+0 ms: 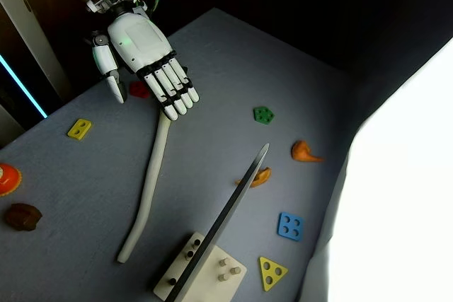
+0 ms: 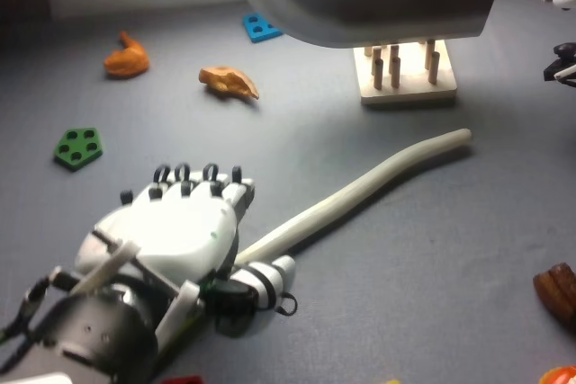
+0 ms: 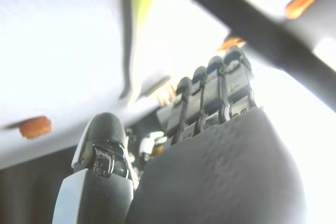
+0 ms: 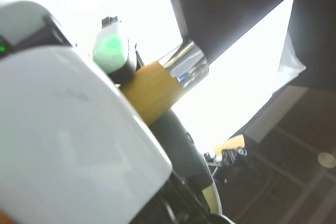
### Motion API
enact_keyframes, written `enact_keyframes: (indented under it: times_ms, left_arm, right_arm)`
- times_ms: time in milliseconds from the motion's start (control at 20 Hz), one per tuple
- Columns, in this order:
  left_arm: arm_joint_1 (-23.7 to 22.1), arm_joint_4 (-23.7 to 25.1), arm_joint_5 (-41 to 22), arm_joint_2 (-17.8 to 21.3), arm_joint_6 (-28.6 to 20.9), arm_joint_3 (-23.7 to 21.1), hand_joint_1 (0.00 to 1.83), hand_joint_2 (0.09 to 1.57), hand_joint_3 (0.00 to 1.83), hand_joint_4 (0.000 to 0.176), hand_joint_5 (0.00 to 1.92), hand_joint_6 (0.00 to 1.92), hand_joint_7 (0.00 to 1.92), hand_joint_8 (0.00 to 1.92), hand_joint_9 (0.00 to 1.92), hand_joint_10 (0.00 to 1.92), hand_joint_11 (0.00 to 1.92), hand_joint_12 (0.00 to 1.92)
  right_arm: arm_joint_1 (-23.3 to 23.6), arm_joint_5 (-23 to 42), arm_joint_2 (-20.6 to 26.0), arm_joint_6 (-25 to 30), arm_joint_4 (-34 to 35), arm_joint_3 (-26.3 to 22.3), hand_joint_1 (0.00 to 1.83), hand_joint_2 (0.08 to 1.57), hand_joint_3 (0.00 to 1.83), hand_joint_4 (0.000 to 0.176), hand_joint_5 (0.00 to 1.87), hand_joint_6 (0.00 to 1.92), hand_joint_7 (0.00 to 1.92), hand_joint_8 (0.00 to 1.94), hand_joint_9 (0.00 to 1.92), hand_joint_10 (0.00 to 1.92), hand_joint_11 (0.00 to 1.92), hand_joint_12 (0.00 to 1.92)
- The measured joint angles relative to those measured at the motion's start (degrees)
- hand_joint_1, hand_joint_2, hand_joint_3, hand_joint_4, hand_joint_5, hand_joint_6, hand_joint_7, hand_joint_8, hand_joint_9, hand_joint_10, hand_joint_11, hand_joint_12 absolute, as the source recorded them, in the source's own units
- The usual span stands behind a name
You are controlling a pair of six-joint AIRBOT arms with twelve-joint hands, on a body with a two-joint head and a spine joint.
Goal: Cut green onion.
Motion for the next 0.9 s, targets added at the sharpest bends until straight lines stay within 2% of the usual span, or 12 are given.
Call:
enact_keyframes:
  times_ms: [50,100,200,250,400,450,500,550,650,700,800,900]
  left_arm:
    - [-1.1,0.0,-1.6,0.8,1.0,0.2,0.19,1.4,0.0,0.0,0.13,0.0,0.1,0.0,0.06,0.0,0.0,0.17]
    - [-2.1,0.1,-3.2,1.4,1.7,0.7,0.29,1.39,0.0,0.0,0.13,0.0,0.09,0.0,0.06,0.0,0.0,0.18]
    - [-4.0,0.0,-6.3,2.5,3.1,1.2,0.31,1.38,0.0,0.0,0.14,0.01,0.09,0.0,0.06,0.0,0.0,0.13]
    - [-5.5,-1.2,-8.1,3.1,6.3,1.4,0.35,1.37,0.0,0.0,0.17,0.01,0.12,0.01,0.07,0.01,0.0,0.11]
    - [-8.3,-3.0,-12.2,4.1,11.0,2.6,0.37,1.35,0.0,0.0,0.15,0.0,0.13,0.01,0.08,0.01,0.0,0.1]
    - [-9.0,-3.4,-13.1,4.3,11.3,2.9,0.33,1.35,0.0,0.0,0.15,0.0,0.14,0.0,0.09,0.01,0.0,0.16]
    - [-9.6,-3.8,-14.5,4.7,11.5,3.5,0.31,1.37,0.0,0.0,0.21,0.02,0.15,0.01,0.08,0.0,0.0,0.14]
    - [-9.8,-4.4,-15.1,5.1,11.6,3.5,0.31,1.37,0.0,0.0,0.21,0.02,0.15,0.01,0.08,0.0,0.0,0.14]
    - [-11.5,-7.8,-17.7,5.9,16.7,4.2,0.37,1.36,0.0,0.0,0.23,0.01,0.18,0.01,0.11,0.01,0.0,0.21]
    - [-12.1,-8.7,-18.8,6.3,18.9,4.4,0.37,1.36,0.0,0.0,0.11,0.0,0.1,0.0,0.07,0.01,0.0,0.16]
    - [-12.9,-9.9,-20.7,6.8,21.7,5.1,0.38,1.36,0.0,0.0,0.1,0.0,0.08,0.0,0.05,0.0,0.0,0.07]
    - [-13.2,-10.3,-21.7,7.1,22.8,5.1,0.42,1.36,0.0,0.0,0.12,0.01,0.12,0.0,0.08,0.0,0.0,0.12]
  right_arm:
    - [0.0,0.1,0.0,0.1,0.0,0.0,1.57,0.7,0.94,0.176,1.34,1.92,1.55,1.94,1.6,1.92,1.66,1.92]
    - [0.0,0.2,0.0,0.3,-0.1,0.0,1.61,0.67,0.95,0.176,1.35,1.92,1.58,1.94,1.62,1.92,1.68,1.92]
    - [0.1,0.2,0.0,1.8,-1.3,0.0,1.63,0.67,0.95,0.176,1.37,1.92,1.59,1.94,1.62,1.92,1.67,1.92]
    - [0.1,0.1,0.1,3.6,-3.1,0.1,1.61,0.7,0.9,0.176,1.36,1.92,1.56,1.94,1.59,1.92,1.65,1.92]
    - [0.1,0.0,0.2,4.5,-4.7,0.1,1.63,0.7,0.86,0.176,1.38,1.92,1.56,1.94,1.59,1.92,1.65,1.92]
    - [0.1,0.0,0.3,4.6,-4.8,0.1,1.63,0.71,0.87,0.176,1.38,1.92,1.57,1.94,1.6,1.92,1.66,1.92]
    - [0.0,-0.1,0.5,4.6,-4.8,0.1,1.63,0.65,1.03,0.176,1.39,1.92,1.62,1.94,1.67,1.92,1.72,1.92]
    - [0.0,-0.1,0.6,4.6,-4.7,0.1,1.63,0.65,1.03,0.176,1.39,1.92,1.62,1.94,1.67,1.92,1.72,1.92]
    - [-0.1,-0.1,0.7,3.8,-4.6,0.2,1.6,0.68,1.01,0.176,1.44,1.92,1.63,1.94,1.68,1.92,1.74,1.92]
    - [-0.1,-0.1,0.7,3.4,-4.7,0.2,1.62,0.66,1.02,0.176,1.35,1.92,1.61,1.94,1.65,1.92,1.71,1.92]
    - [-0.1,0.0,0.4,3.3,-4.7,0.3,1.61,0.65,1.01,0.176,1.33,1.92,1.6,1.94,1.65,1.92,1.69,1.92]
    - [-0.5,0.0,-0.9,3.1,-4.7,1.9,1.59,0.67,1.01,0.176,1.36,1.92,1.61,1.94,1.66,1.92,1.72,1.92]
